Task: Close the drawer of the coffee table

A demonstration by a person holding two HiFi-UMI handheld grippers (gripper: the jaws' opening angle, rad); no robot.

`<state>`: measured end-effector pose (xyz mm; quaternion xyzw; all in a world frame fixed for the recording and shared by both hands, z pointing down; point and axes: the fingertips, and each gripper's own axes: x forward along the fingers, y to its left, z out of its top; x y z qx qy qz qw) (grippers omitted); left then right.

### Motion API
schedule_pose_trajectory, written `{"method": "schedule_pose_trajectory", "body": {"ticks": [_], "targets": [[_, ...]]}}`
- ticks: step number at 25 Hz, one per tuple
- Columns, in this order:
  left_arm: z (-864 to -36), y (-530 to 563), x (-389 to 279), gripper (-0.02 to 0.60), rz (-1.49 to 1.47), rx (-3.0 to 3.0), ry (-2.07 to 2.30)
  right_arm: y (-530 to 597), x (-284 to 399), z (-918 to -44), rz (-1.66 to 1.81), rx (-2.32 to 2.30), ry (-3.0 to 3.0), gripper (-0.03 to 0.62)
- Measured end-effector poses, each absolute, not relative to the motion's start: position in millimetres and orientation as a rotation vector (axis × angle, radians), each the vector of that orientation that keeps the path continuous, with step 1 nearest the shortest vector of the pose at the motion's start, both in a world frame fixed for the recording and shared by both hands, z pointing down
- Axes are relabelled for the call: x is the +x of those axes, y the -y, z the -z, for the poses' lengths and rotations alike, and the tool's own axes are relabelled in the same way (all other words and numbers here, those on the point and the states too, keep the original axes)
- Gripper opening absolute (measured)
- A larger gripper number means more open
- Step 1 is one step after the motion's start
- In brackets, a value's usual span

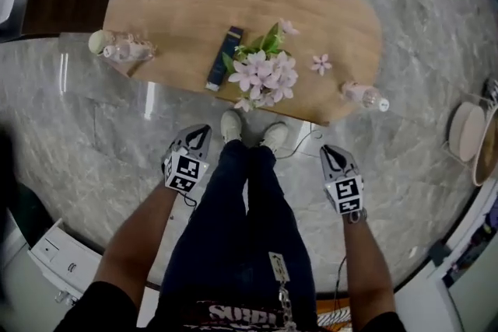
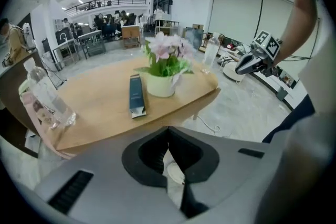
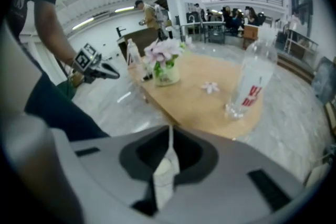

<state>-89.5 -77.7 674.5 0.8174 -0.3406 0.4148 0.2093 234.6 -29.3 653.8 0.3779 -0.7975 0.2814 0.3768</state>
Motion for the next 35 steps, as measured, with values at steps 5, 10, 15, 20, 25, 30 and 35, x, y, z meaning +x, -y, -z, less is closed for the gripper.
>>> {"method": "schedule_pose_trajectory", "body": {"ticks": [5, 10, 15, 20, 25, 30, 35], "targets": [[-765, 100, -99, 0.091, -1.282, 2.273, 0.897, 0, 256, -740, -0.635, 0.794, 1.936, 0.104], [-814, 124, -109, 0.212, -1.378, 2.315, 0.944, 5, 275, -797, -0.533, 0.752, 1.882, 0.228], [-822, 143, -96, 0.230, -1.372, 2.388, 0.953, 42, 288, -824, -0.323, 0.736, 1.853, 0.244], [-835, 143, -79, 0.229, -1.391, 2.385, 0.903, 56, 273, -834, -0.205, 0.657, 1.861, 0.242], [-841, 142, -75, 0.203, -1.434, 2.311, 0.962, 57, 274, -837, -0.202, 0.737, 1.810, 0.141], [-837, 141, -77, 0.146, -1.471, 2.288, 0.954, 51, 275, -837, -0.217, 0.692, 1.796, 0.133], [-835, 118, -85, 0.140, -1.510, 2.250, 0.914, 26, 267, -838, -0.274, 0.671, 1.777, 0.132]]}}
